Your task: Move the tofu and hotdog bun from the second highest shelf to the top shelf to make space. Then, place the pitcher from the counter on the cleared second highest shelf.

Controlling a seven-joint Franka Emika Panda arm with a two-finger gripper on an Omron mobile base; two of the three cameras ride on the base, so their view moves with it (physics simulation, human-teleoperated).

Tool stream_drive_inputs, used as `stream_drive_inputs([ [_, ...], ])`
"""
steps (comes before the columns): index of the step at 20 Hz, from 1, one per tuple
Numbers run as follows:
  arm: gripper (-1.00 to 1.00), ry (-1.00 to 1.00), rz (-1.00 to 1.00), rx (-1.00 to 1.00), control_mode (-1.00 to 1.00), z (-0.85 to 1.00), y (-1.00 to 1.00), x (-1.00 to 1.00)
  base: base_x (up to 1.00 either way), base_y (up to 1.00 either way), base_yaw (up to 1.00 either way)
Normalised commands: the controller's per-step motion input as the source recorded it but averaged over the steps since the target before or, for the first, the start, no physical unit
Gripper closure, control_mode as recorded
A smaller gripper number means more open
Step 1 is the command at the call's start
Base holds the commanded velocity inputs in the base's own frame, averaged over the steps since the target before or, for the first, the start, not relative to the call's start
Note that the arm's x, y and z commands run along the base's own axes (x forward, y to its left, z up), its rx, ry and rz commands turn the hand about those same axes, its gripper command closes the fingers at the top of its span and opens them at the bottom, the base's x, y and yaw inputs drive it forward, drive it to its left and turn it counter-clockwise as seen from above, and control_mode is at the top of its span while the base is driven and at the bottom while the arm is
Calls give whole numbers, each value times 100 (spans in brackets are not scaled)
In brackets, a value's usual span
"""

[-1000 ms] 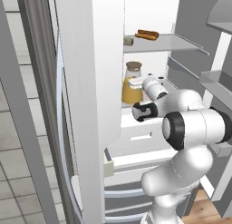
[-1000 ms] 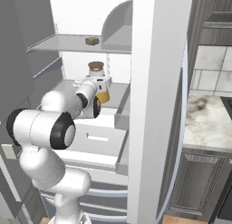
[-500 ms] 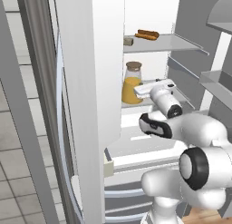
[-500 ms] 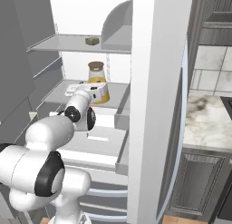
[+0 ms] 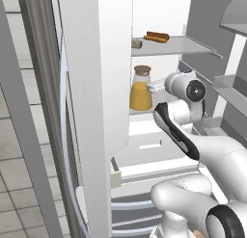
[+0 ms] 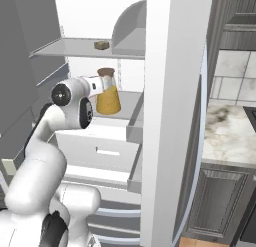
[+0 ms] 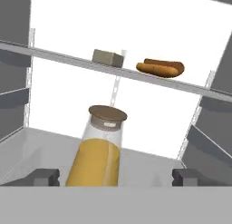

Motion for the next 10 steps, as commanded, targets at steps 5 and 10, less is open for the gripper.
stream_drive_inputs([
  [5, -100, 40, -6, -15, -100, 9, 0, -69, 0, 0, 0],
  [10, -100, 5, 0, -19, -100, -51, 0, -99, 0, 0, 0],
])
